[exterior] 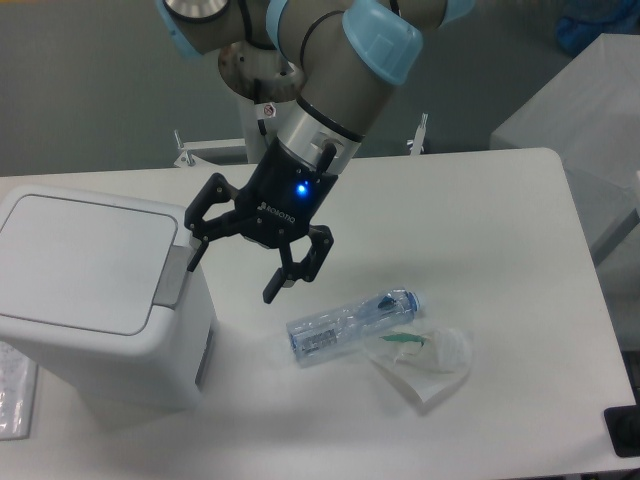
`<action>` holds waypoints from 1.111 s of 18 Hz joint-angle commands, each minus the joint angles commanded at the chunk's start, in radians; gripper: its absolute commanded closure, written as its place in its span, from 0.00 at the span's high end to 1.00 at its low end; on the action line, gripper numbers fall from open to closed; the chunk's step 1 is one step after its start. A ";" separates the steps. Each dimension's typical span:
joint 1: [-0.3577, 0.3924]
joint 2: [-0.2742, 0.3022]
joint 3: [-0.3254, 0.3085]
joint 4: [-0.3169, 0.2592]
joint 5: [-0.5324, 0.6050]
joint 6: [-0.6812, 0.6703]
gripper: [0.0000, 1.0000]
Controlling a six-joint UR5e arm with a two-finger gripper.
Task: Open the trash can
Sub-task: 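Lower the gripper onto the grey button beside the trash can lid, then press down on the grey lid button with the gripper fingers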
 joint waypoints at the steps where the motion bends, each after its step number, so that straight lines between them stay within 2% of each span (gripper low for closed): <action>1: -0.002 0.002 -0.006 0.002 0.003 -0.002 1.00; 20: -0.035 -0.024 -0.012 0.005 0.031 0.000 1.00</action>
